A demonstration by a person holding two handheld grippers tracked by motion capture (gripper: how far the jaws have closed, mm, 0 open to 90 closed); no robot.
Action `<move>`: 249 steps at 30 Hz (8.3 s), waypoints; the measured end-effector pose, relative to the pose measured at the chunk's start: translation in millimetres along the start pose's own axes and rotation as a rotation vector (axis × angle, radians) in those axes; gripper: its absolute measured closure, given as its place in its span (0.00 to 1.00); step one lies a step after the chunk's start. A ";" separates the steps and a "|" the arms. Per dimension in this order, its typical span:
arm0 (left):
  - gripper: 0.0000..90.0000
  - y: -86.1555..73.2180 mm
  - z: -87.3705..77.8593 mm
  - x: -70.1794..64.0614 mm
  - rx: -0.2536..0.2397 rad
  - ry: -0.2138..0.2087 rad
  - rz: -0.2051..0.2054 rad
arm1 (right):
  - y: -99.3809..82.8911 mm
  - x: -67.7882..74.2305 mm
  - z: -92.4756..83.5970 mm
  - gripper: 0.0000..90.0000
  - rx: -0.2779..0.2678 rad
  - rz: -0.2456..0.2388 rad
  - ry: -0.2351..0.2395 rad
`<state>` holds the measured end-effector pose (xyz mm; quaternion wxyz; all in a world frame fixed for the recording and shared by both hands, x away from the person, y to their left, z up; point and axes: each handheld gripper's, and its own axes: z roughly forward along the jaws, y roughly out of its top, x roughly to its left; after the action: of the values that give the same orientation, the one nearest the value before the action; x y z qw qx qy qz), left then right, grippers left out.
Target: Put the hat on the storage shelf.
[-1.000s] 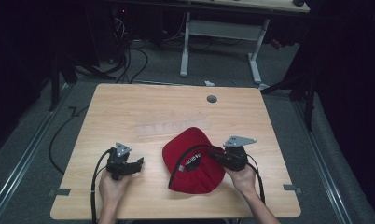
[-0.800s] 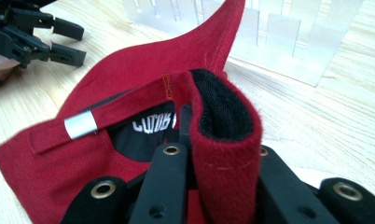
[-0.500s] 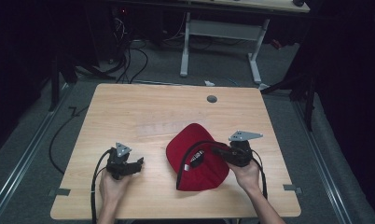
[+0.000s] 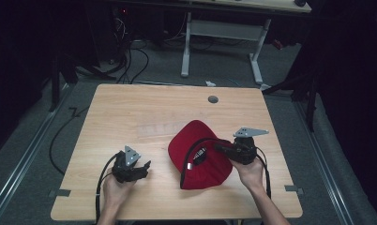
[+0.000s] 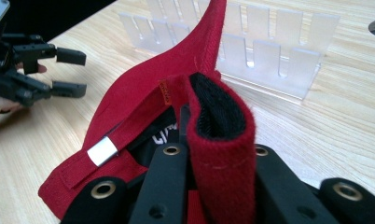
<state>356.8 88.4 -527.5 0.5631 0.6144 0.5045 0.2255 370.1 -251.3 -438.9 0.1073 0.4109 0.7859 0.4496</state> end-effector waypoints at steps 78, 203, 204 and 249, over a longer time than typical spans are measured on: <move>0.25 0.9 0.1 -67.1 -0.020 -0.185 0.145 | 10.4 11.8 18.6 0.93 0.150 0.075 0.107; 0.94 116.8 -44.7 27.1 -0.226 -0.163 -0.288 | -62.7 -38.7 60.8 0.39 0.111 0.006 -0.346; 0.94 118.2 -43.2 27.7 -0.229 -0.163 -0.292 | -62.7 -38.7 60.9 0.39 0.112 0.005 -0.345; 0.94 122.8 51.8 43.1 -0.265 -0.092 -0.260 | -63.3 -37.9 60.7 0.37 0.112 -0.003 -0.344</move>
<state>462.3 119.6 -440.8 0.6858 0.4743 0.5193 0.1871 392.2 -258.2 -531.6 0.2177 0.4858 0.7804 0.3280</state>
